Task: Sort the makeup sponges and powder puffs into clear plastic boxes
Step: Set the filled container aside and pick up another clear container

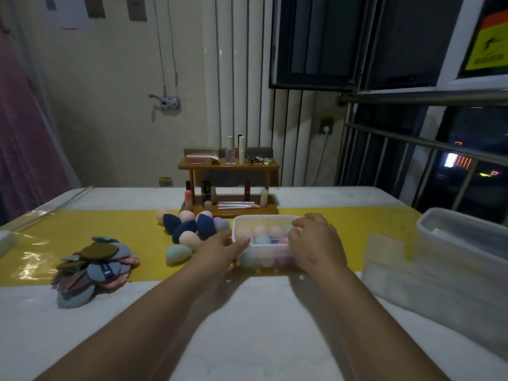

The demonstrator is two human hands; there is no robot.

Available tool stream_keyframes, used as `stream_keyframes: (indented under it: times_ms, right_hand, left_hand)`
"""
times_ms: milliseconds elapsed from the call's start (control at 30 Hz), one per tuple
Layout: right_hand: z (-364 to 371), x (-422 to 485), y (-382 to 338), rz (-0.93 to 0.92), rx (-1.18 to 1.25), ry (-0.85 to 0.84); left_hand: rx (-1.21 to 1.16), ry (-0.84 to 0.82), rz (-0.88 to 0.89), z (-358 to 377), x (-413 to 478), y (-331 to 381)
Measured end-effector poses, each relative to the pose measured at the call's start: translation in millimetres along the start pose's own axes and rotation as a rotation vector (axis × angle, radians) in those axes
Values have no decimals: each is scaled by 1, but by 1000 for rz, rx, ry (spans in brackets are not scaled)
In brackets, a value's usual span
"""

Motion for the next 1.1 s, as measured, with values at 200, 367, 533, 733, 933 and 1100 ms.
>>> stream_keyframes:
  times_ms: [200,367,533,733,933,1100]
  right_hand:
    - [-15,-5,16,-50,-240,60]
    - [-23,-5,25,-39,-310,-21]
    - [-24,3,24,30,-296,-101]
    - [-26,6,24,52,-321,-143]
    - [-45,-1,23,45,-222,-63]
    - [-84,-3,20,-8,-275,87]
  left_hand:
    - [69,-23,30,47,25,22]
    - [51,34,93,82,37,36]
    - [-26,-5,84,104,47,39]
    - [-12,-4,85,109,56,37]
    - [218,194,159,97,58,58]
    - [114,212,313,109,41,100]
Point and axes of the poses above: each hand's wrist, its own x-axis towards the middle knuckle, its own z-axis out of the palm, y = z × x, the point moved 5 cm from there along x, towards the middle knuckle, and after that the axes turned 5 degrees about x, right-handed, at the moved point
